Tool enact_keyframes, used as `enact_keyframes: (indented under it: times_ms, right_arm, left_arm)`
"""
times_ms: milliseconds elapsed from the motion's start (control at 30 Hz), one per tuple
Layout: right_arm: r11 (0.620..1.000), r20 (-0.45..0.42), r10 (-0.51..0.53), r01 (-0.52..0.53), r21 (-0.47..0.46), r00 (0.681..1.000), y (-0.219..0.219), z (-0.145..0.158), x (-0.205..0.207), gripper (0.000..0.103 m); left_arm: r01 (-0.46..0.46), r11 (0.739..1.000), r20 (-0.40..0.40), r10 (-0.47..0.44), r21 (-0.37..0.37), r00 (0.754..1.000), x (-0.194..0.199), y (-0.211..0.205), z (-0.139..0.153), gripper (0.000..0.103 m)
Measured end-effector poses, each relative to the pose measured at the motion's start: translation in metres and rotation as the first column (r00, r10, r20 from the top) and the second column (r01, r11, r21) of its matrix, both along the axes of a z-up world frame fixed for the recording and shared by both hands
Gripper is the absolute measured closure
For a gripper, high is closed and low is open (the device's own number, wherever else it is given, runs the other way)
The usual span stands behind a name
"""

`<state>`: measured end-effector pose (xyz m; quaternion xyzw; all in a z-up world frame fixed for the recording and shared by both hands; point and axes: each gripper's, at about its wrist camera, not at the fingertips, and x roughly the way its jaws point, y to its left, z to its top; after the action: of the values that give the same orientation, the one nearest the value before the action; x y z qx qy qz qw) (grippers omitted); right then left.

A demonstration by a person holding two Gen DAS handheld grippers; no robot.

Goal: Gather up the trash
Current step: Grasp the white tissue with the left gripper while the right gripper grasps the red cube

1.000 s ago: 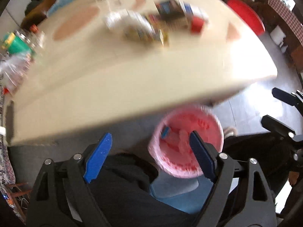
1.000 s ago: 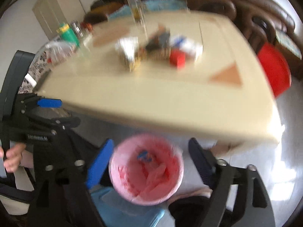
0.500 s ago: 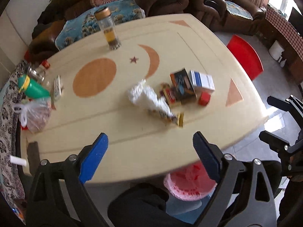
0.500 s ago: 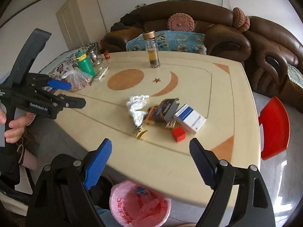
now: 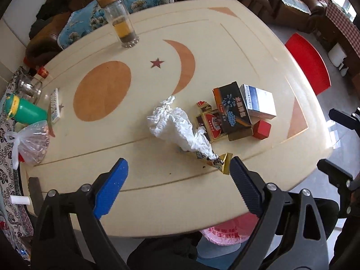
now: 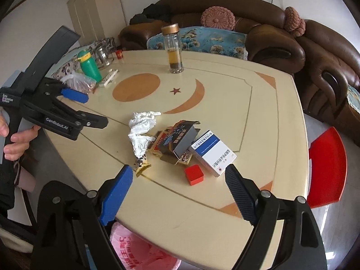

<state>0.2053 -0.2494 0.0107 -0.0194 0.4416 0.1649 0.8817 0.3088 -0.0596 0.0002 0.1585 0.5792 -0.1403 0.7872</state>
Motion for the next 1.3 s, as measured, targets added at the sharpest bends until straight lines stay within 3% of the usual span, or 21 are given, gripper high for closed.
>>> enact_keyframes:
  times_ms: [633,1300]
  right_arm:
    - [0.998,-0.142,0.066,-0.068,-0.007,0.988,0.011,-0.073,0.038,0.021]
    - [0.995,-0.224,0.096,-0.103,-0.018,0.97,0.013,-0.13,0.063,0.021]
  left_arm:
    - [-0.024,0.999,-0.132,0.027,0.031,0.991,0.051,-0.011,-0.075,0.014]
    - [-0.062,0.998,-0.207,0.064,0.017,0.976,0.086,-0.02,-0.119,0.014]
